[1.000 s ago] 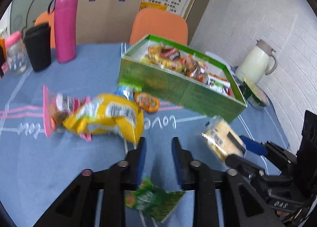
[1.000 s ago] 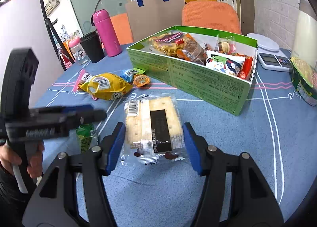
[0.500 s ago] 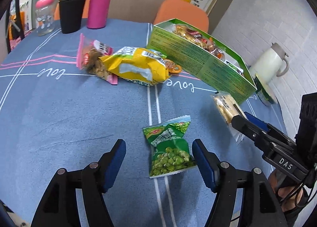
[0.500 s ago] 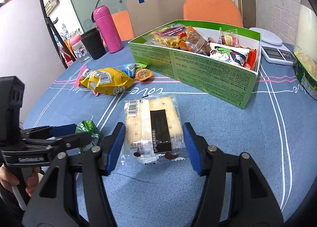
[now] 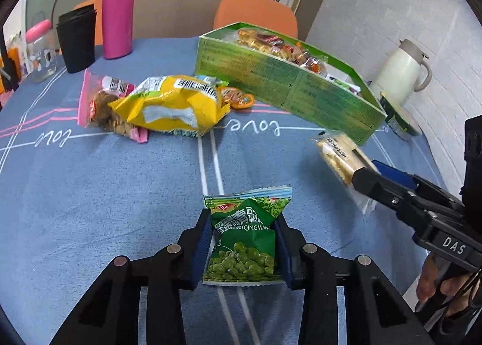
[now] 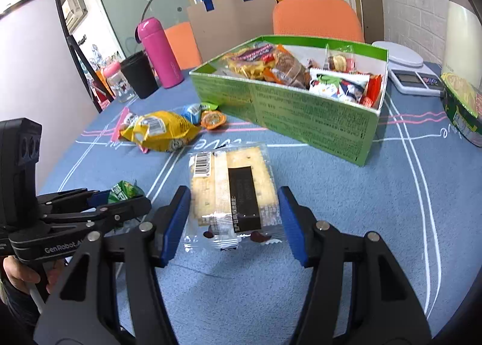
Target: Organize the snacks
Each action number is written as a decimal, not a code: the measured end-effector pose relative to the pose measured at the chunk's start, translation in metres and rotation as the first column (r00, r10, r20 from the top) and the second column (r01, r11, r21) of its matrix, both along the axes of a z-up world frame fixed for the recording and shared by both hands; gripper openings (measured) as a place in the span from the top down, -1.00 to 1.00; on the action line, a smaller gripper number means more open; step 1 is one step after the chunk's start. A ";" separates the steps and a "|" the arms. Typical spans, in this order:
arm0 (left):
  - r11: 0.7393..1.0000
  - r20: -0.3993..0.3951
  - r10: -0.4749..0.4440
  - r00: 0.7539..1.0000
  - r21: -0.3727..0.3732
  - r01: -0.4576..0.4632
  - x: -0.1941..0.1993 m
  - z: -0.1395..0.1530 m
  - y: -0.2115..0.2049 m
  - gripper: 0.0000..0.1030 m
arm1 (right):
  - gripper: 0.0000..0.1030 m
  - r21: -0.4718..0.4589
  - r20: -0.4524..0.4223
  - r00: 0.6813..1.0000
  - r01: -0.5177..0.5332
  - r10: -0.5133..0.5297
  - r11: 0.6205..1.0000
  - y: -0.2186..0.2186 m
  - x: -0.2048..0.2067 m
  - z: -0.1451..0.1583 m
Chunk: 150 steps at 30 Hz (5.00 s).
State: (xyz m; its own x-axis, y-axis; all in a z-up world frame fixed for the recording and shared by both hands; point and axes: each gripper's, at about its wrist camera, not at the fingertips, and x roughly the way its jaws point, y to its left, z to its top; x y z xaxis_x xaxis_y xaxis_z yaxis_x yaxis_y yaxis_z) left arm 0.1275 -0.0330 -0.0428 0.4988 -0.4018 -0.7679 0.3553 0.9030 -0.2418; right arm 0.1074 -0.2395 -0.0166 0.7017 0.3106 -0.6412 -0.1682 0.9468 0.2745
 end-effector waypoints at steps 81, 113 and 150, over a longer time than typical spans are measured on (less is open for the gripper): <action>0.963 0.009 0.248 0.969 -0.110 -0.245 0.032 0.018 0.050 -0.72 | -0.99 -0.122 0.029 0.999 -0.023 0.027 0.992 0.033 0.027 -0.008; 0.932 -0.052 0.271 0.961 -0.235 -0.275 0.034 -0.004 0.123 -0.72 | 0.70 -0.130 -0.038 0.975 -0.223 0.220 0.966 0.107 0.053 -0.029; 0.971 -0.036 -0.013 0.999 -0.240 0.004 0.036 0.010 0.021 0.10 | 0.70 -0.037 0.000 0.984 -0.178 0.178 0.983 0.072 0.008 -0.016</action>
